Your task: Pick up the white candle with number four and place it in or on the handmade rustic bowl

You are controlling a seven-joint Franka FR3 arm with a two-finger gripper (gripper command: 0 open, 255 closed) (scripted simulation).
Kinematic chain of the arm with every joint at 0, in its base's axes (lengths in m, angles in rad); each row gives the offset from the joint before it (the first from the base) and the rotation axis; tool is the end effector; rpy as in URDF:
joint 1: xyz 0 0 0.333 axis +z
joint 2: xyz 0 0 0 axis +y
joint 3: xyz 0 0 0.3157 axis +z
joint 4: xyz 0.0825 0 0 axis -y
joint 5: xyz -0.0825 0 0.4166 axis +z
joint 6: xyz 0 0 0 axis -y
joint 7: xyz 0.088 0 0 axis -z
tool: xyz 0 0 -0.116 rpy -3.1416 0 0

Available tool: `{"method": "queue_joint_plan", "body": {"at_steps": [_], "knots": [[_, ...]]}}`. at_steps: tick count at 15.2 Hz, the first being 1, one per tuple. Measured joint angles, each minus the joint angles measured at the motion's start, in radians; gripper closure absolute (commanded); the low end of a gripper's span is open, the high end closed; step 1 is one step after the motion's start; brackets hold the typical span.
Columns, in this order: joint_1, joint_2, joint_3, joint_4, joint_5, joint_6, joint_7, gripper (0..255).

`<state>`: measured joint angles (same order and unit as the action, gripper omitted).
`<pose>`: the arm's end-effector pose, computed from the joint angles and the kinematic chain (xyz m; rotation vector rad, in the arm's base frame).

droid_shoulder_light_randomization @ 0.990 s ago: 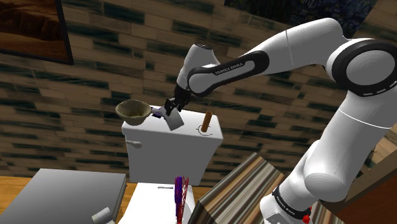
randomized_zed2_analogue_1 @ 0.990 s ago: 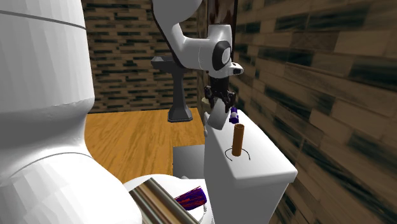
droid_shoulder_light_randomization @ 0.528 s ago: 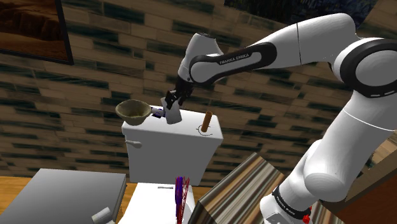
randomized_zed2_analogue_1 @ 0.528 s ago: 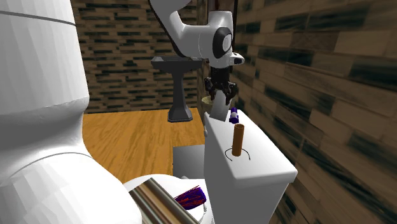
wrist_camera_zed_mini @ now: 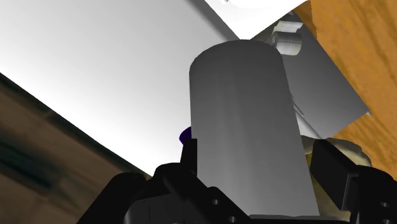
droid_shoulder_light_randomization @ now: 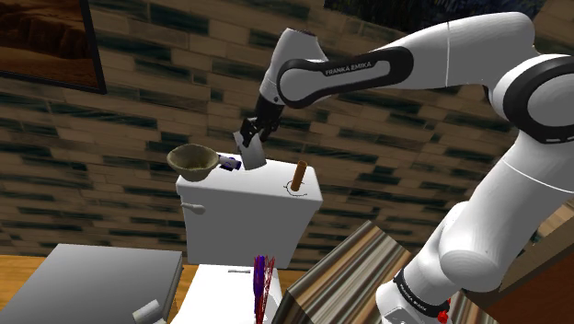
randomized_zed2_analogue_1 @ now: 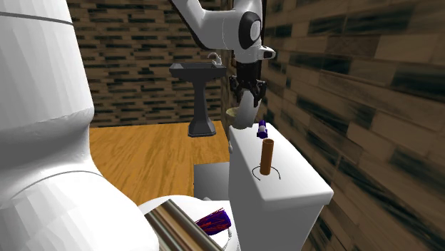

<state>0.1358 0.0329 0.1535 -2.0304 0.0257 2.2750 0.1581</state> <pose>0.5839 0.1741 0.4269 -3.0484 -0.1770 -0.3079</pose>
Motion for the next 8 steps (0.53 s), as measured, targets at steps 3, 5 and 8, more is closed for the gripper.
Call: {"method": "queue_joint_plan", "body": {"at_steps": [3, 5, 8], "knots": [[-0.001, -0.011, -0.001, 0.028, 0.002, -0.040, -0.001, 255], [-0.001, -0.023, -0.001, 0.041, 0.003, -0.063, -0.002, 255], [-0.002, -0.031, -0.001, 0.075, 0.005, -0.106, -0.002, 255]]}}
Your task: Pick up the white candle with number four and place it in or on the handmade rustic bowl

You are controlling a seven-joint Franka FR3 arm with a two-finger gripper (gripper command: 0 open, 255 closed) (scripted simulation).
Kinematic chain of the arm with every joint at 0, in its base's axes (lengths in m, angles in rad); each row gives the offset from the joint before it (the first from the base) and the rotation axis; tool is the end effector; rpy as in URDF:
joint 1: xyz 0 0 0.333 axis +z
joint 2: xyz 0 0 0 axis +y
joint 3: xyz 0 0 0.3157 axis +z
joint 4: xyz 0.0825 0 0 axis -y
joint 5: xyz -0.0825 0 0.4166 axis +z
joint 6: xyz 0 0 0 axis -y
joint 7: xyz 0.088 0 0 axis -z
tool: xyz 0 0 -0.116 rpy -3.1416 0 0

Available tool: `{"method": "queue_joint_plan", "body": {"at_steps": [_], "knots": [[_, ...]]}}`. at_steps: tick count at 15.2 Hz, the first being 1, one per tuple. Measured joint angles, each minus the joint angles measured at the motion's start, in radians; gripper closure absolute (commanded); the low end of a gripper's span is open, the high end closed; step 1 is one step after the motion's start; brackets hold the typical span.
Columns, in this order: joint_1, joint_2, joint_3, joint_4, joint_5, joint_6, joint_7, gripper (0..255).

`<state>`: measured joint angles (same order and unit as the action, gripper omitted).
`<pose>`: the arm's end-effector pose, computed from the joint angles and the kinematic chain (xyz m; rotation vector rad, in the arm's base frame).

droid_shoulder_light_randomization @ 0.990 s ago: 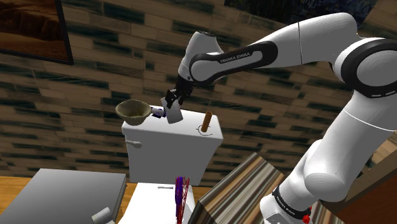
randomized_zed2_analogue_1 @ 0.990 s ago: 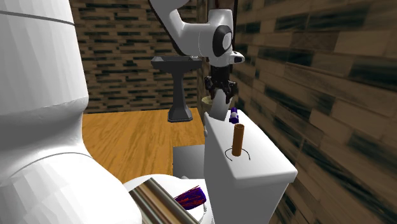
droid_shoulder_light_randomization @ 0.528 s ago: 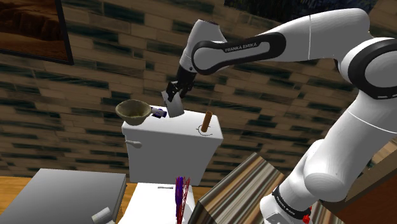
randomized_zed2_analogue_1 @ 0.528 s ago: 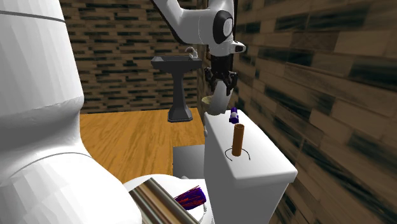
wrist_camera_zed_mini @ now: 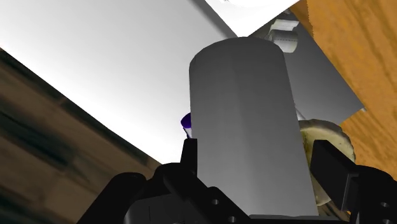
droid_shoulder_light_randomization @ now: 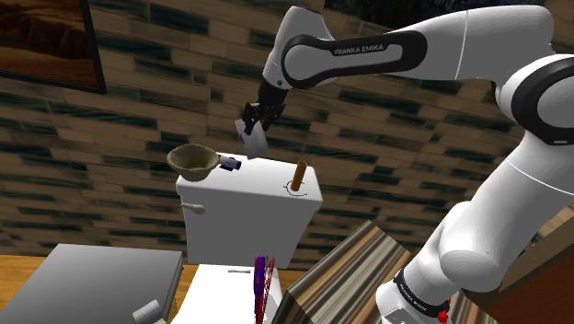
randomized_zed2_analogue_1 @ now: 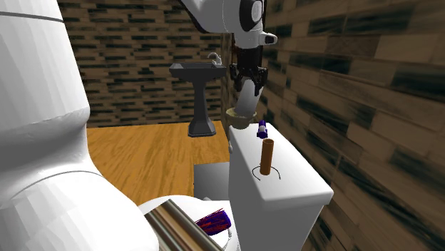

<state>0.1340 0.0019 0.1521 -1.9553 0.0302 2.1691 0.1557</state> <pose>0.5853 0.1736 0.4731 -3.0484 -0.1770 -0.3078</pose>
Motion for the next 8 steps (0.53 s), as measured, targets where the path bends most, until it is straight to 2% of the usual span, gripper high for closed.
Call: {"method": "queue_joint_plan", "body": {"at_steps": [5, 8], "knots": [[0.000, -0.013, 0.000, 0.044, 0.001, -0.057, 0.001, 255], [0.015, 0.056, 0.014, 0.149, -0.019, -0.094, 0.036, 255]]}}
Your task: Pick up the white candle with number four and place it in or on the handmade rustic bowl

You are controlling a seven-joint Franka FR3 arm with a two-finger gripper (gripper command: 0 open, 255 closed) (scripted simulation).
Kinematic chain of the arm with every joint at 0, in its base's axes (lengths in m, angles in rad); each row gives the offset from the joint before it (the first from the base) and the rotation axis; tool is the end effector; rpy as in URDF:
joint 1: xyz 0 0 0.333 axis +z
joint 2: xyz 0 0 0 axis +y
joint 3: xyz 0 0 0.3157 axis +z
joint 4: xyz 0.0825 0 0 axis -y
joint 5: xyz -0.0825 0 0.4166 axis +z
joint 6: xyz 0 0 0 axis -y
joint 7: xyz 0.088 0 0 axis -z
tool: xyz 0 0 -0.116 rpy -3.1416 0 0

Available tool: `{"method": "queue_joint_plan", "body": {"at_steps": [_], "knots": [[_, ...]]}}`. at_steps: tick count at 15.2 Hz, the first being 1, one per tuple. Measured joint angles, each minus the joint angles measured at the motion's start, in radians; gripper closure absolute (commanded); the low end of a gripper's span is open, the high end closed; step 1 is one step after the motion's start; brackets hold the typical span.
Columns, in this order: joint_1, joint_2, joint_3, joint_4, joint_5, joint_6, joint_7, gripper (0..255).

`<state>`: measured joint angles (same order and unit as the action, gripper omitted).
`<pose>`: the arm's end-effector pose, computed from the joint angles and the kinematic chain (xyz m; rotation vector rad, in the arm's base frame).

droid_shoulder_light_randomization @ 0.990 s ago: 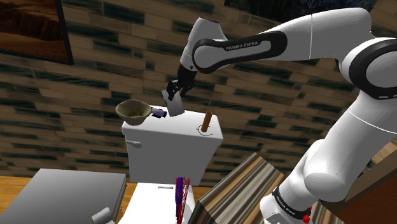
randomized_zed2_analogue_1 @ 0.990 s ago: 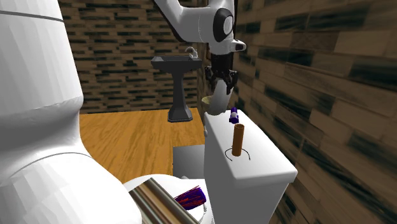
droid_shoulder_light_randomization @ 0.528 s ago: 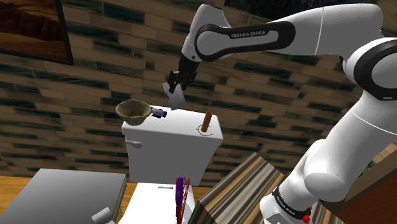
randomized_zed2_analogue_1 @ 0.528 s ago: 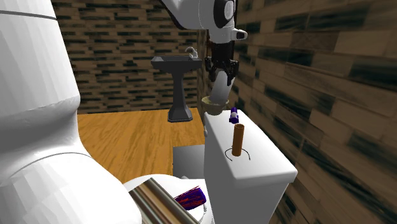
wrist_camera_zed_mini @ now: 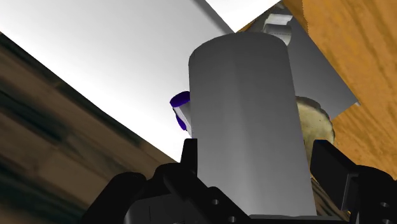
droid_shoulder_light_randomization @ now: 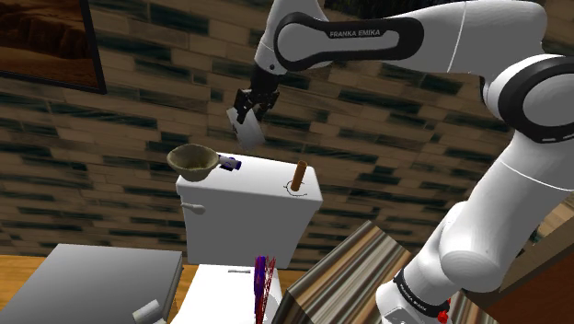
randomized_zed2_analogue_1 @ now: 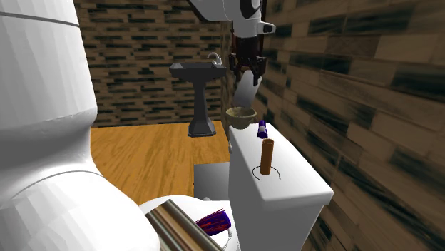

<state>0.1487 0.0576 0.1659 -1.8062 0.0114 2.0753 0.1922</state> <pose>0.6027 0.1949 0.5076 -3.0486 -0.1780 -0.3073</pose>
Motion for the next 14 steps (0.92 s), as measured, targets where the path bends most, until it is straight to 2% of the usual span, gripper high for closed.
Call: {"method": "queue_joint_plan", "body": {"at_steps": [4, 9, 11, 14], "knots": [[0.038, 0.136, 0.022, 0.193, -0.042, -0.060, 0.068, 255], [0.106, 0.377, 0.031, 0.556, -0.102, -0.186, 0.134, 255], [0.113, 0.399, 0.031, 0.572, -0.108, -0.180, 0.142, 255], [0.112, 0.399, 0.030, 0.534, -0.109, -0.142, 0.144, 255]]}}
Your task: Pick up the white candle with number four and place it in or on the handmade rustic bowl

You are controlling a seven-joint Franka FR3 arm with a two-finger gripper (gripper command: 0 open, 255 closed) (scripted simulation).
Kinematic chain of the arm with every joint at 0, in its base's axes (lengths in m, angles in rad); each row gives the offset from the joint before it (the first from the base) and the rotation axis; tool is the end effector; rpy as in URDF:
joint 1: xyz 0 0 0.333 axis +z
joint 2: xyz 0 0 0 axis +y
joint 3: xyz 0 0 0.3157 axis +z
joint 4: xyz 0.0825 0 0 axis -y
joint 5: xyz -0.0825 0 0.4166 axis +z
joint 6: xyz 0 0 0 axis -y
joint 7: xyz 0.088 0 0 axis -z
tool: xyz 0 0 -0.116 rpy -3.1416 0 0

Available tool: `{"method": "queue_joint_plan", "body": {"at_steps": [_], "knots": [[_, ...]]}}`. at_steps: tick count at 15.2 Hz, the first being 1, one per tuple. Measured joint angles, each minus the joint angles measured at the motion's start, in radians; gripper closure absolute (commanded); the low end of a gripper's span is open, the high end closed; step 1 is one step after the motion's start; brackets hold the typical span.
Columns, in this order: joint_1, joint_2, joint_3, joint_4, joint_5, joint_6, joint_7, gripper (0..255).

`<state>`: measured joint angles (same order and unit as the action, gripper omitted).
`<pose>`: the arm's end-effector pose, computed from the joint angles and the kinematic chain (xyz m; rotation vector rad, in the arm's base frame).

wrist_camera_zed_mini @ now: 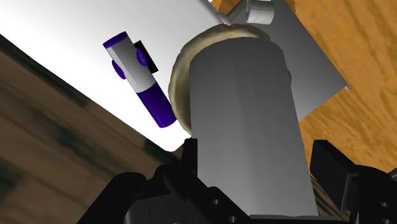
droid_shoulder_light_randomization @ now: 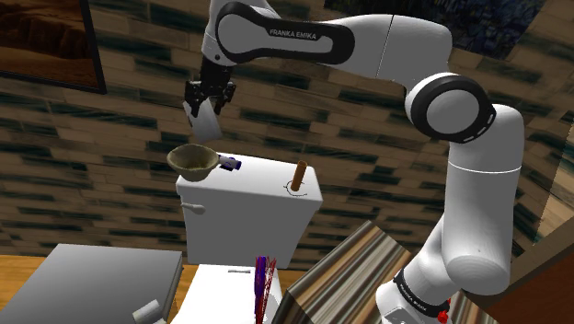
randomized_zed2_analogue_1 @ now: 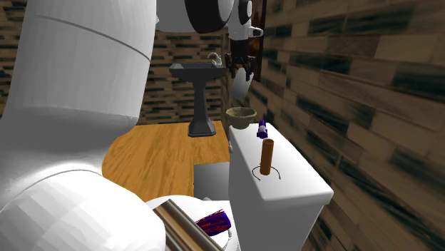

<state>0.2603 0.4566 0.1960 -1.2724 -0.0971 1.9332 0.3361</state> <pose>0.6855 0.2953 0.5048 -3.0490 -0.1773 -0.3065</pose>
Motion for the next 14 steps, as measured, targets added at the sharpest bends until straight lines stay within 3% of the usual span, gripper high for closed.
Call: {"method": "queue_joint_plan", "body": {"at_steps": [14], "knots": [[-0.007, 0.008, -0.004, -0.160, -0.005, 0.167, 0.007, 255]]}}
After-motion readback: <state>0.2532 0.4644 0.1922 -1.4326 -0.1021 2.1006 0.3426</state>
